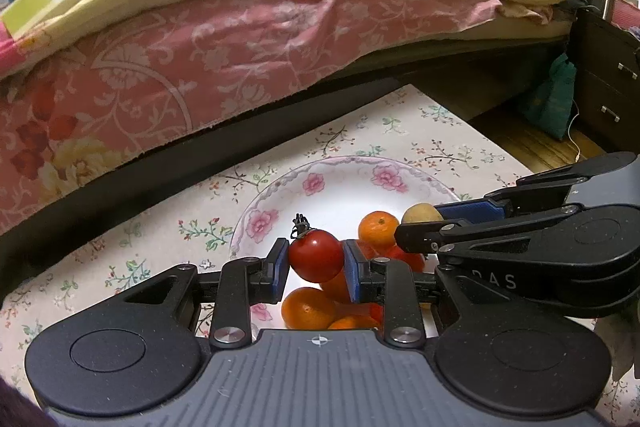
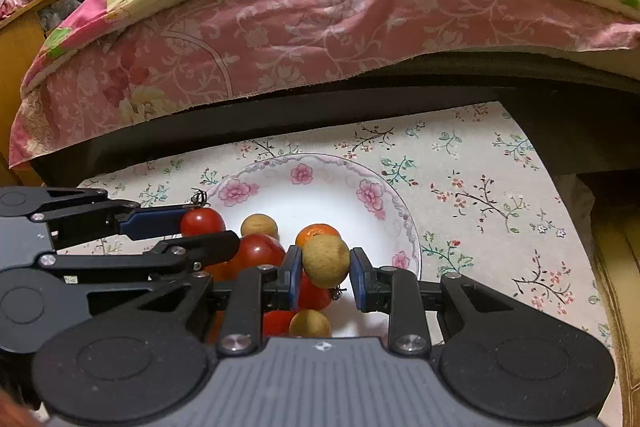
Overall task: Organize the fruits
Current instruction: 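Carry the tomato and yellow fruit with both tools over the white plate, then lower both tools into the plate and open them to release the fruits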
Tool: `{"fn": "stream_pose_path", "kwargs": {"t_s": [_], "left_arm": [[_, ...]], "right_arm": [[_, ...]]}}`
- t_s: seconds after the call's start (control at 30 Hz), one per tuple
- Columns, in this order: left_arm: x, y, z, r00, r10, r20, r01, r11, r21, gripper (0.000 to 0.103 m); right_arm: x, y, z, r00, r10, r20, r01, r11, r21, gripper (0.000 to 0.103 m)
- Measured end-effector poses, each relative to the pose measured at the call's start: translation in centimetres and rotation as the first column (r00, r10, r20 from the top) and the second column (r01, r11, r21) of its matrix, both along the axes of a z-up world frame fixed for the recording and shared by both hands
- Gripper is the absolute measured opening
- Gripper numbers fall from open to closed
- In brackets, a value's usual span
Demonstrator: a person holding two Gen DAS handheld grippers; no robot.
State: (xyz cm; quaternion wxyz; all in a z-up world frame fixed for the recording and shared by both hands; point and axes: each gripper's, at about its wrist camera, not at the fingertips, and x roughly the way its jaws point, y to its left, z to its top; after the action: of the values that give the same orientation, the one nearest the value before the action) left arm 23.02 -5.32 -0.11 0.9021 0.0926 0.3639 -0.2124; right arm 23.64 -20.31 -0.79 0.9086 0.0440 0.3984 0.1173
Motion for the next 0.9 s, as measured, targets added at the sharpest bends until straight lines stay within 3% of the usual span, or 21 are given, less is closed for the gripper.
{"fn": "stream_pose_path", "kwargs": {"t_s": [0.9], "left_arm": [[0.83, 0.26, -0.45, 1.000, 0.002, 0.004, -0.002, 1.000, 0.003, 0.040]], "right_arm": [[0.70, -0.01, -0.59, 1.000, -0.012, 0.001, 0.012, 1.000, -0.001, 0.028]]}}
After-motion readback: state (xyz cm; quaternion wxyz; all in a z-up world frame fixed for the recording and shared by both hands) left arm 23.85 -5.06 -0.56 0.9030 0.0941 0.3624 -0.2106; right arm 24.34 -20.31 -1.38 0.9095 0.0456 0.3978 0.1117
